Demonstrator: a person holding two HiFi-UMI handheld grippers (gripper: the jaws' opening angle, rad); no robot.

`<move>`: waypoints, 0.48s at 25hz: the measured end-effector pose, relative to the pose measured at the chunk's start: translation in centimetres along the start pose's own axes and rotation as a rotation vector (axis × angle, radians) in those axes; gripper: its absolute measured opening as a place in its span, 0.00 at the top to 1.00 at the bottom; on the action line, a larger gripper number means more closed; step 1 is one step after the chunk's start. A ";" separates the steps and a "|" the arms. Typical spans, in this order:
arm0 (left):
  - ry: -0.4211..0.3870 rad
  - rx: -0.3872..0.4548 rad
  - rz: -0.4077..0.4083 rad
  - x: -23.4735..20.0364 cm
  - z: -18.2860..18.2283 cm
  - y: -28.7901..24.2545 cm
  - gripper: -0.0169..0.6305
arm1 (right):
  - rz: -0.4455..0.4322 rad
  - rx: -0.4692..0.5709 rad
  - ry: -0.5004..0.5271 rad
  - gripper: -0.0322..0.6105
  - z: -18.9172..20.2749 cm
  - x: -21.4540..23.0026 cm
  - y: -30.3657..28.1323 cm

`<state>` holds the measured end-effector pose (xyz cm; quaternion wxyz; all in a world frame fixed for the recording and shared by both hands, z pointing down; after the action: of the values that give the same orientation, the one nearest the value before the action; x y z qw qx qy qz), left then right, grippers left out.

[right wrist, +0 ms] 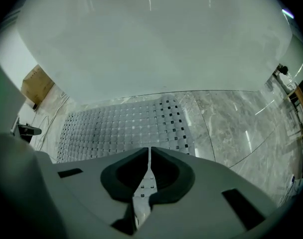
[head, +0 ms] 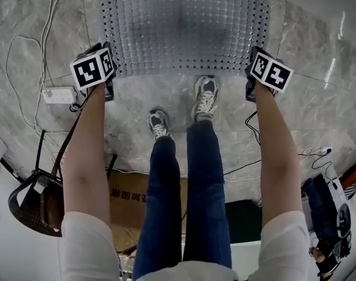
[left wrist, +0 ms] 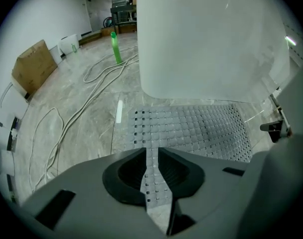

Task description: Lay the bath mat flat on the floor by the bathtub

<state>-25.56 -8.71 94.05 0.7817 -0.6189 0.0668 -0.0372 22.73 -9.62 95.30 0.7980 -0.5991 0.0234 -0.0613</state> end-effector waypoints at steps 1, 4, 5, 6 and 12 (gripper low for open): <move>0.003 -0.003 0.001 0.2 0.1 0.4 0.84 | -0.009 0.000 0.000 0.89 0.0 -0.3 0.4; 0.014 0.000 0.018 0.9 0.1 1.6 0.89 | -0.033 0.009 0.005 0.89 -0.1 -1.3 1.6; 0.016 0.002 0.024 1.2 0.1 1.9 0.90 | -0.037 0.012 0.008 0.89 -0.2 -1.5 2.0; 0.015 0.002 0.028 1.4 0.1 2.3 0.90 | -0.040 0.013 0.011 0.89 -0.2 -1.8 2.4; -0.015 -0.009 0.046 2.6 0.4 5.3 0.91 | -0.055 0.033 0.030 0.90 -1.1 -3.5 5.5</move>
<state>-23.11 -7.48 88.82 0.7802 -0.6208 0.0754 -0.0142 19.53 -8.71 89.56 0.8052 -0.5855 0.0181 -0.0924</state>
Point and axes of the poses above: the fingertips, and each gripper's own axes: y backward along the fingers, x to its right, z out of its underside, the point moved 4 cm from there along y, backward along the fingers, and after that the axes turned 8 degrees about y, right-handed, at the moved point
